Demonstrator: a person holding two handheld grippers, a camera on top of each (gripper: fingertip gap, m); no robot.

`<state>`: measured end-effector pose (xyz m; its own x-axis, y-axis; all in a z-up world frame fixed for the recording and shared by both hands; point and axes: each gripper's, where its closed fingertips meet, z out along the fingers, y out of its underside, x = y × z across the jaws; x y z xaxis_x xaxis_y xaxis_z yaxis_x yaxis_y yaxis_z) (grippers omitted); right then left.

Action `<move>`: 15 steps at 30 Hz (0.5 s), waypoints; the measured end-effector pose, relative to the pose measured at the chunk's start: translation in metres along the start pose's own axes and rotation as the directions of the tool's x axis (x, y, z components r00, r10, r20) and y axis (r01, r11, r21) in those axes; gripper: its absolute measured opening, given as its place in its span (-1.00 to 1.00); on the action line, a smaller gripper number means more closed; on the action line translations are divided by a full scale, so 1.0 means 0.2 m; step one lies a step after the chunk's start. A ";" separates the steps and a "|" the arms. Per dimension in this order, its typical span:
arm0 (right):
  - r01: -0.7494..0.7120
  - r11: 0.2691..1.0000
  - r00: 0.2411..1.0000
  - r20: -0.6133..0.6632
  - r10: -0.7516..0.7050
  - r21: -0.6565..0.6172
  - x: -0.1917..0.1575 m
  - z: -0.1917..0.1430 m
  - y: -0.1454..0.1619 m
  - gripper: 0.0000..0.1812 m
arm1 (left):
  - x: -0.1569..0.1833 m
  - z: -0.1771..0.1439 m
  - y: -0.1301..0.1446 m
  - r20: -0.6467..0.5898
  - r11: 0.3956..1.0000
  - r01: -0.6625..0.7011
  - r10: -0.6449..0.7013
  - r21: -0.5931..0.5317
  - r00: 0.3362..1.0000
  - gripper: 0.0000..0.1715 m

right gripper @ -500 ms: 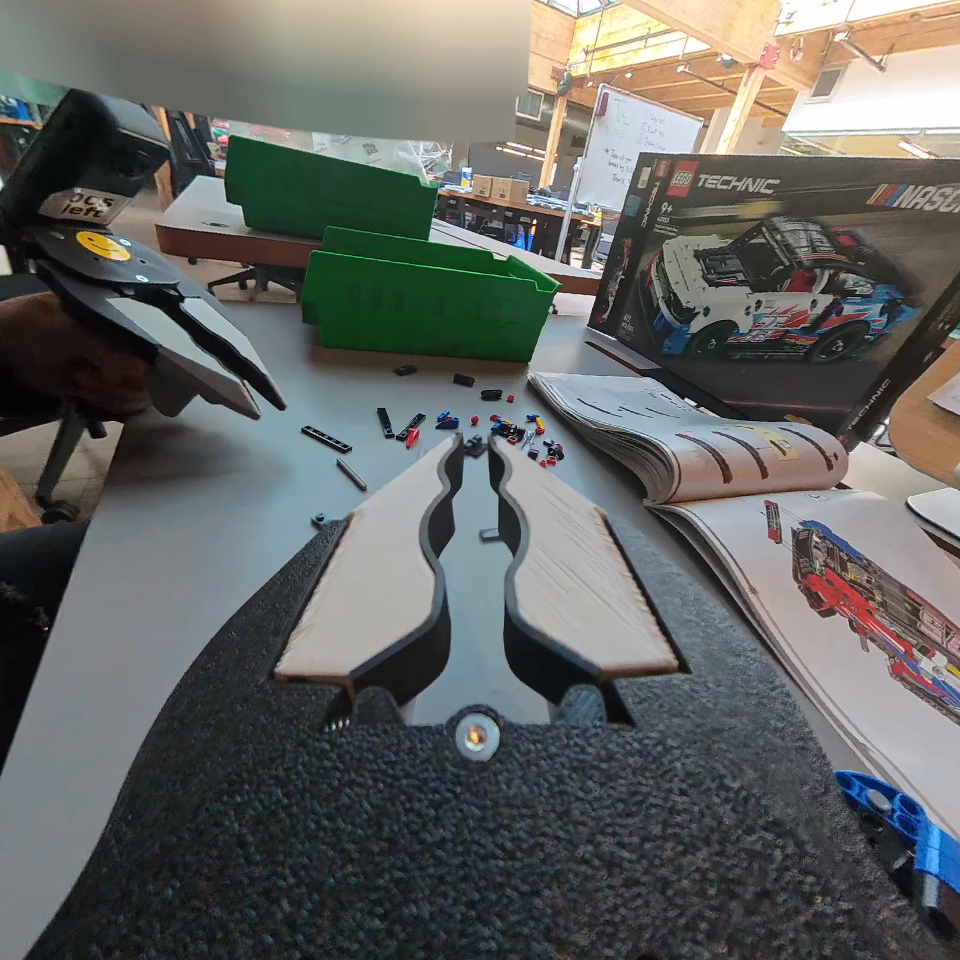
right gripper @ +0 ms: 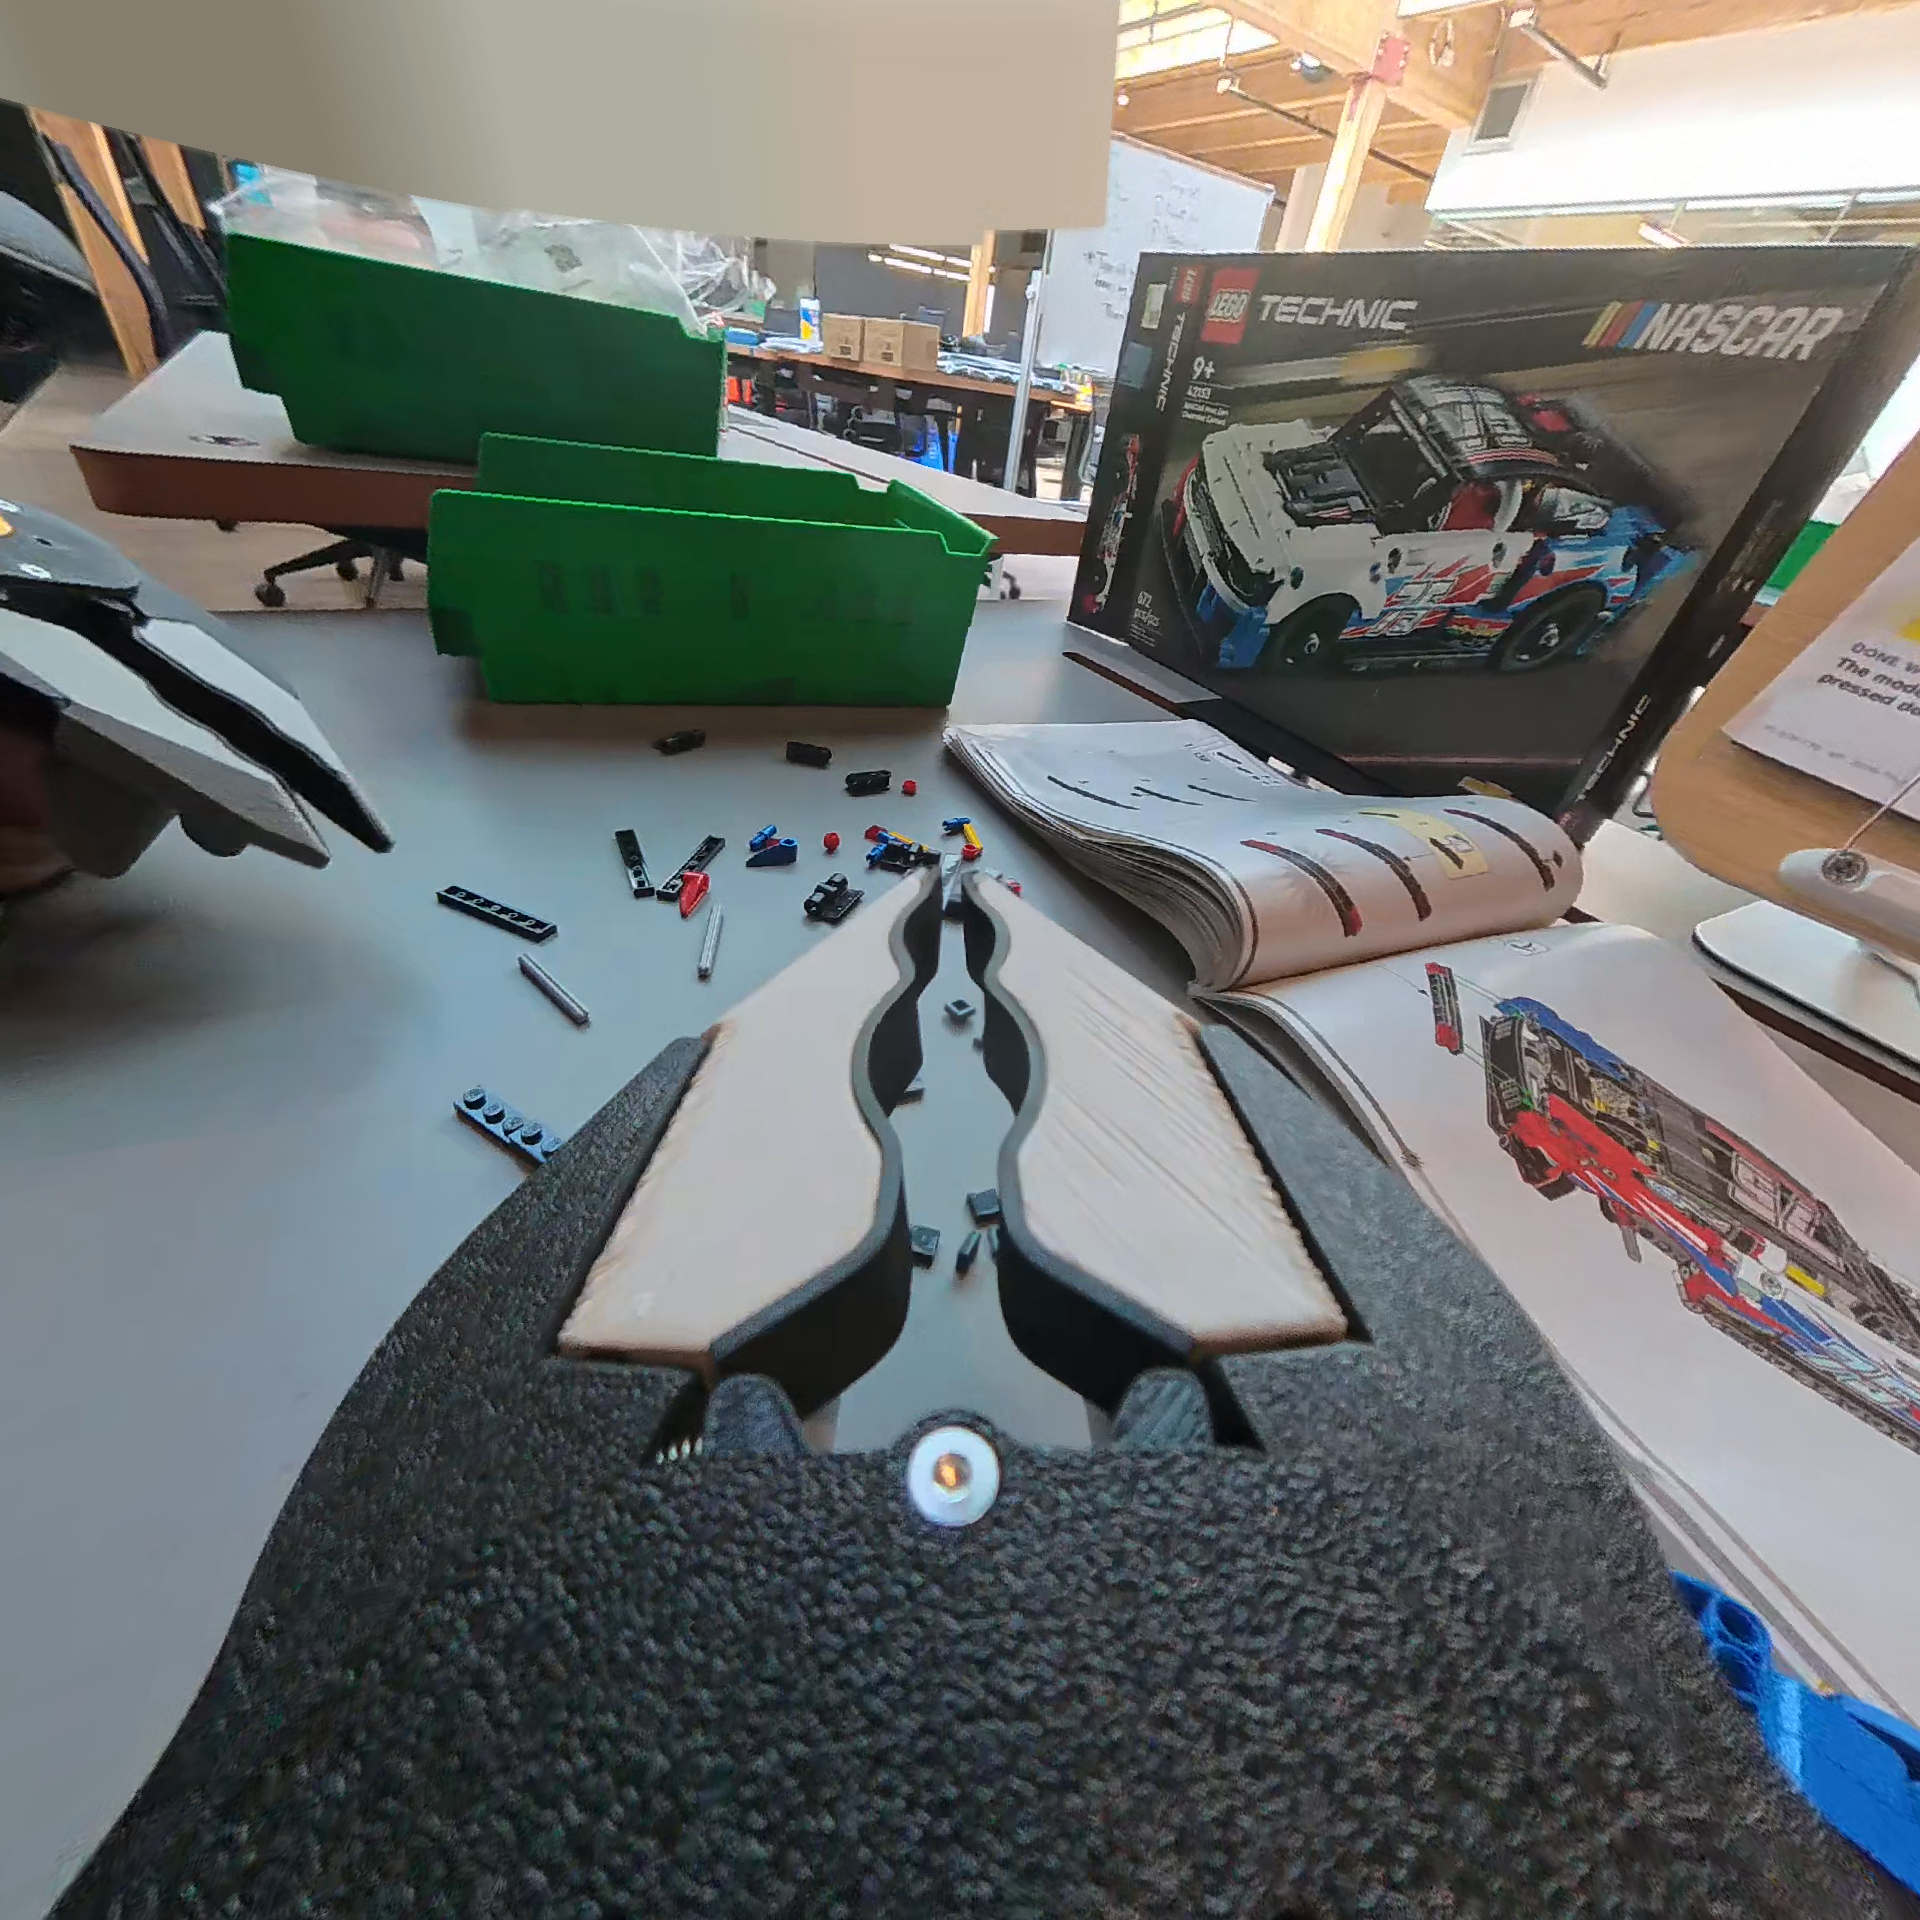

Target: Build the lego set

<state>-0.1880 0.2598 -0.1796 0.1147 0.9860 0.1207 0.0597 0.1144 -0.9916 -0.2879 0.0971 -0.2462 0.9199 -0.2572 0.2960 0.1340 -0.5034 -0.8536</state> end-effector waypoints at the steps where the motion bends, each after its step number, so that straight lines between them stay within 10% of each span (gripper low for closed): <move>1: -0.001 1.000 1.000 -0.006 0.001 -0.001 0.00 0.00 0.00 -0.98 | 0.00 0.00 0.00 -0.004 1.000 0.008 -0.008 -0.010 1.000 -0.82; 15: 0.049 0.999 0.991 -0.126 -0.047 0.010 0.04 -0.03 -0.01 -0.99 | 0.05 0.09 -0.02 0.151 0.977 -0.168 0.187 -0.127 0.971 -0.66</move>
<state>-0.1807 0.2668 -0.1760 0.2353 0.9565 0.1723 0.0556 0.1637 -0.9849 -0.2732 0.1129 -0.2476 0.9737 -0.2190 0.0629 -0.0709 -0.5538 -0.8296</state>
